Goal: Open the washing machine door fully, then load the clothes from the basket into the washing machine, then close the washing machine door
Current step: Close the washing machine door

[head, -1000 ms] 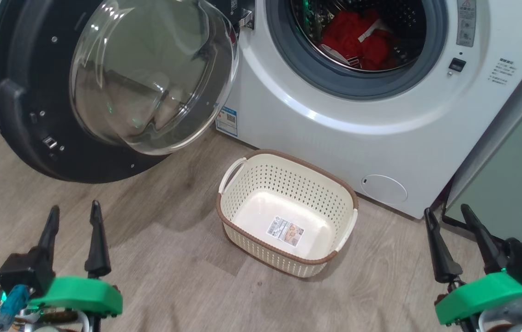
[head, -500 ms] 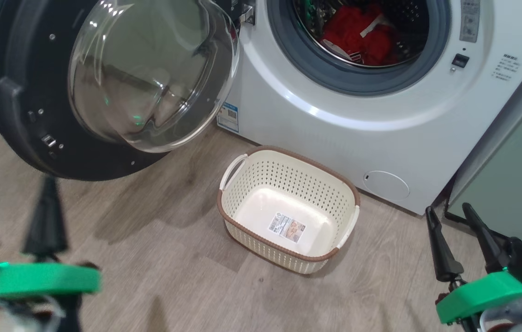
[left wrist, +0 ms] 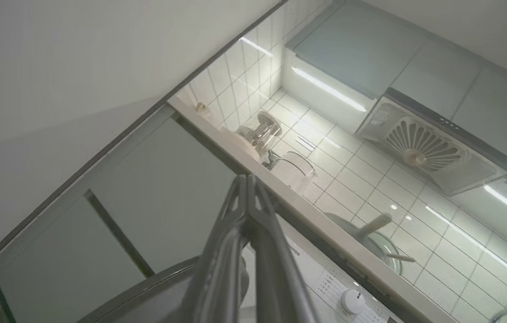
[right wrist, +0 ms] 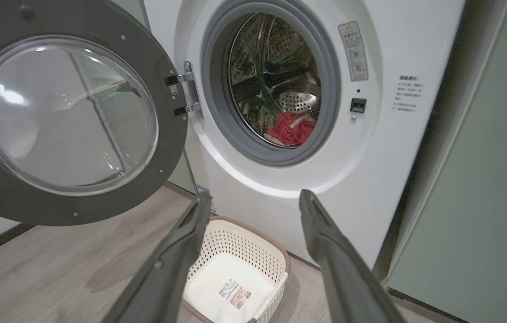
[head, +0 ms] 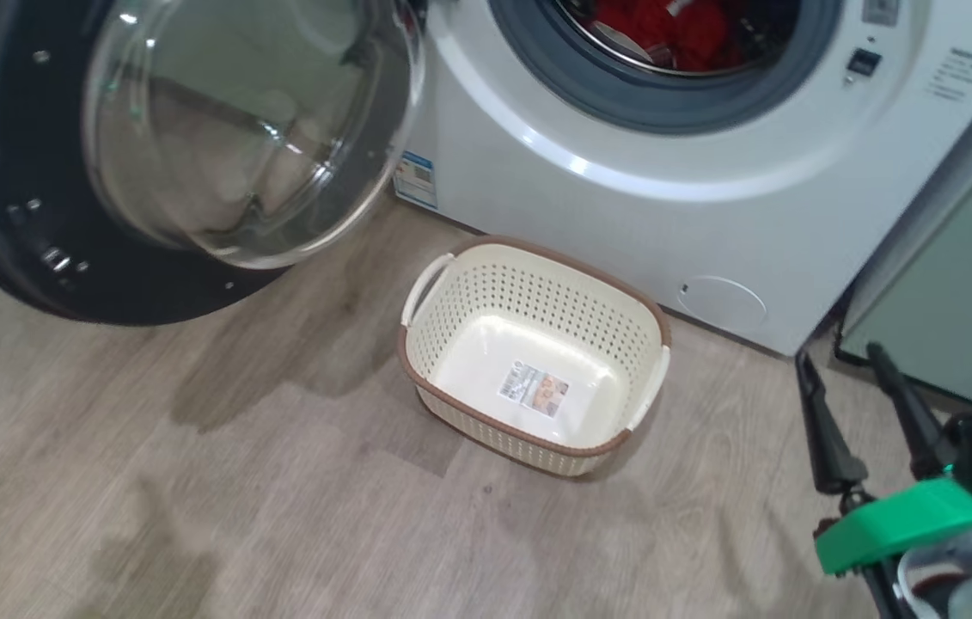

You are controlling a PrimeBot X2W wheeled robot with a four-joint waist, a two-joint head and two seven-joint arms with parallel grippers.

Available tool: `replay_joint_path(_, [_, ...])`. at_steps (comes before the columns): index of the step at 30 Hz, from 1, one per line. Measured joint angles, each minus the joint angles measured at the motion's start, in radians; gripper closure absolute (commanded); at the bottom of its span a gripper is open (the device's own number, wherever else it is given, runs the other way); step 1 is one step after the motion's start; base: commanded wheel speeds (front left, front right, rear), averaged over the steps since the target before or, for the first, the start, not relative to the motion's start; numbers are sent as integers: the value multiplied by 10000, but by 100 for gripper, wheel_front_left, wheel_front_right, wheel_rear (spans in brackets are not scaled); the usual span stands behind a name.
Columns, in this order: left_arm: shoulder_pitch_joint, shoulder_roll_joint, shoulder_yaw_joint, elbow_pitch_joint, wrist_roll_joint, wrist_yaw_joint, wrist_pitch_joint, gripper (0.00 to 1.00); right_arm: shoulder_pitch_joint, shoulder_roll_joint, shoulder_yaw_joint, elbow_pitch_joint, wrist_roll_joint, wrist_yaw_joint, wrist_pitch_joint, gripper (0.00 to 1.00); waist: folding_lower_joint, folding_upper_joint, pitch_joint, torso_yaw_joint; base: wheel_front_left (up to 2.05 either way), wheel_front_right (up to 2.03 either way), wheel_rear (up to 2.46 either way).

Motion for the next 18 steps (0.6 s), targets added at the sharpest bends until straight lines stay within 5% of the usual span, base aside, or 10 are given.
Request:
replay_joint_path(8, [-1281, 1546, 1101, 4349, -1384, 234, 1396, 100, -351, -2, -31, -184, -98, 0, 6, 0, 0, 0, 560, -519, 0, 0, 0])
replay_joint_path(18, [-2582, 1958, 1147, 8111, -2230, 407, 2539, 100, -777, -6, -42, -399, -337, 0, 125, 0, 1, 0, 1249, -1044, 0, 0, 0])
